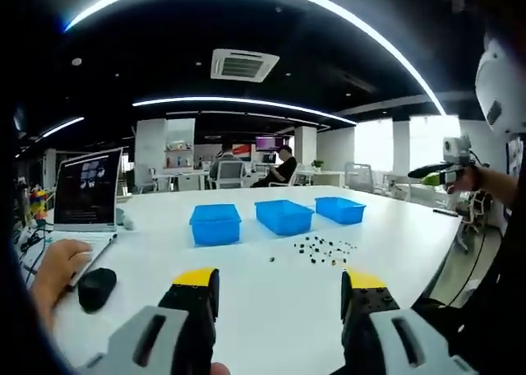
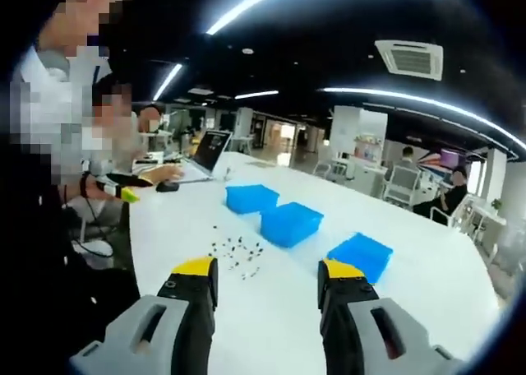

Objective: Pick up the resistors one by one and place each resistor into its matching bin, sorting the parts by color and model until every resistor is separated into the correct bin for its type

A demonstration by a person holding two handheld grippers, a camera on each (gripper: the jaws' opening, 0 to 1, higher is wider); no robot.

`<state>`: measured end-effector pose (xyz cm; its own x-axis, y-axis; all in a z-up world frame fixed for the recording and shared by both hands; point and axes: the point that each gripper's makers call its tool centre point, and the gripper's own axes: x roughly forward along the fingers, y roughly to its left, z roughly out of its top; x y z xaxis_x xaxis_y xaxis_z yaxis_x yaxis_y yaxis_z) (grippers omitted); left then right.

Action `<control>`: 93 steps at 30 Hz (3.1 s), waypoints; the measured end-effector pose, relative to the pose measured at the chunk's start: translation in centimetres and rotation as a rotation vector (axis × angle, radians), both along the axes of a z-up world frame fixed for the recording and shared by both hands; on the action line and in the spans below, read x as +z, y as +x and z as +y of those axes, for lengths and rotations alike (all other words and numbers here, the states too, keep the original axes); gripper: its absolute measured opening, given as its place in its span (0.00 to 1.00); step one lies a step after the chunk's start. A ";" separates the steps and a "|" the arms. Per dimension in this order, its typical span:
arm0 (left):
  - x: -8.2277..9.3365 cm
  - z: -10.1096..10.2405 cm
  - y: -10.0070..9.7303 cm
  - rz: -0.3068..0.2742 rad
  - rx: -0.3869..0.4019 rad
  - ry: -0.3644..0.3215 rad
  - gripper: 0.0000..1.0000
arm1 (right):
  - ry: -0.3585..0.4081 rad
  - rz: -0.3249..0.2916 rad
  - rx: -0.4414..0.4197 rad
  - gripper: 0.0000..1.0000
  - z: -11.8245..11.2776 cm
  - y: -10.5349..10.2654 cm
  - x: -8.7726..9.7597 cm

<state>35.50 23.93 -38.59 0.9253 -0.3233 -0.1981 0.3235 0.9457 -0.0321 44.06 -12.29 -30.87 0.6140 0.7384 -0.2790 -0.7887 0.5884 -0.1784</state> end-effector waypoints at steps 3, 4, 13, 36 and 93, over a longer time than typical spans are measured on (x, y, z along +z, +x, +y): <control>0.0 -0.1 -0.1 0.001 -0.006 0.000 0.61 | -0.027 0.005 0.040 0.49 1.2 0.2 0.1; 0.0 0.0 -0.1 -0.001 -0.006 -0.002 0.61 | -0.035 0.007 0.049 0.49 1.6 0.3 0.2; 0.0 0.4 -0.3 -0.003 -0.007 -0.006 0.61 | -0.115 0.024 0.163 0.48 4.5 0.6 0.4; 0.3 -0.3 -0.6 -0.008 -0.025 -0.013 0.61 | -0.278 0.040 0.327 0.48 8.0 1.9 -0.2; -0.2 -0.1 -1.6 0.011 -0.021 -0.051 0.62 | -0.779 0.065 0.875 0.41 26.9 5.2 -10.9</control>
<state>33.85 23.86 -38.79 0.9160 -0.3530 -0.1907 0.3431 0.9355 -0.0841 49.24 14.61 -41.75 -0.0498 0.5175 -0.8542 -0.8911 -0.4093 -0.1960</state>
